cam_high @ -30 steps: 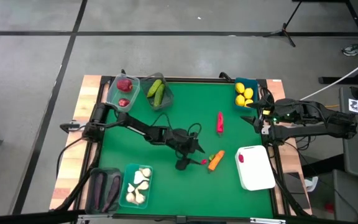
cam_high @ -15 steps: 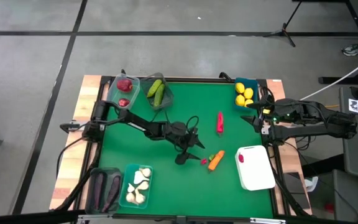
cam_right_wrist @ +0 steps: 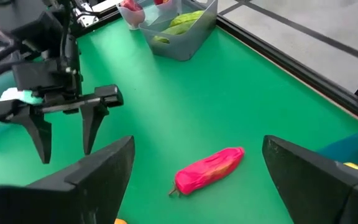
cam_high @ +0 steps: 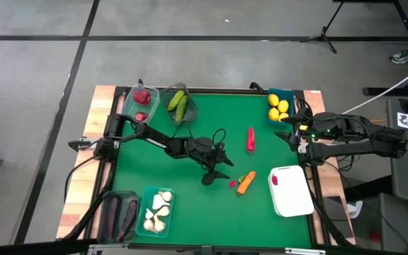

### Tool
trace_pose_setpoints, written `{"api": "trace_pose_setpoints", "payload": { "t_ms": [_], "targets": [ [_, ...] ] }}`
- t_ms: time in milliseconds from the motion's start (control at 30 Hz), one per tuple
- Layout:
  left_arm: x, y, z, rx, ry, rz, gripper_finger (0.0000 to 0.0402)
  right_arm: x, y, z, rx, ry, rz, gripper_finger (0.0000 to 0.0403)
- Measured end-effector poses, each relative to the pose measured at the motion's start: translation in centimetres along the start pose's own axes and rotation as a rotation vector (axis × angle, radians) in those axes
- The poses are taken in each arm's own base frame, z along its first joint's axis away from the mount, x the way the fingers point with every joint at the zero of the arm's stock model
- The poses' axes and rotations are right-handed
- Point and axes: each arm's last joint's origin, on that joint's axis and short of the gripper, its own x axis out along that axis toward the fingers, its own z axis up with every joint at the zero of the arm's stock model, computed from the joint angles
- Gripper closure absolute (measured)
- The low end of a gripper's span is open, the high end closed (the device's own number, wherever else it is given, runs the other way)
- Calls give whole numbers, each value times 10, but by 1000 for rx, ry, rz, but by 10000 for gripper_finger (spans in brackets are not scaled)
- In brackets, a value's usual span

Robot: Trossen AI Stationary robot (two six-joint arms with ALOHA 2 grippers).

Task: Sort produce into baskets
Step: Put the red small chili pepper into the white bin

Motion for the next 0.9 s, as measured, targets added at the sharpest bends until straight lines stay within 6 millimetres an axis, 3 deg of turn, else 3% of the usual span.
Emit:
{"api": "trace_pose_setpoints", "payload": {
  "t_ms": [433, 700, 900],
  "targets": [
    [-2, 6, 0, 7, 0, 21, 123, 0, 0, 1, -97, -14, -3, 52],
    [-13, 38, 1, 20, -9, 97, 123, 1, -2, 1, -149, -34, -65, 52],
    [-26, 71, 1, 33, -15, 176, 123, 12, -4, -7, -212, -39, -168, 52]
  ]
}}
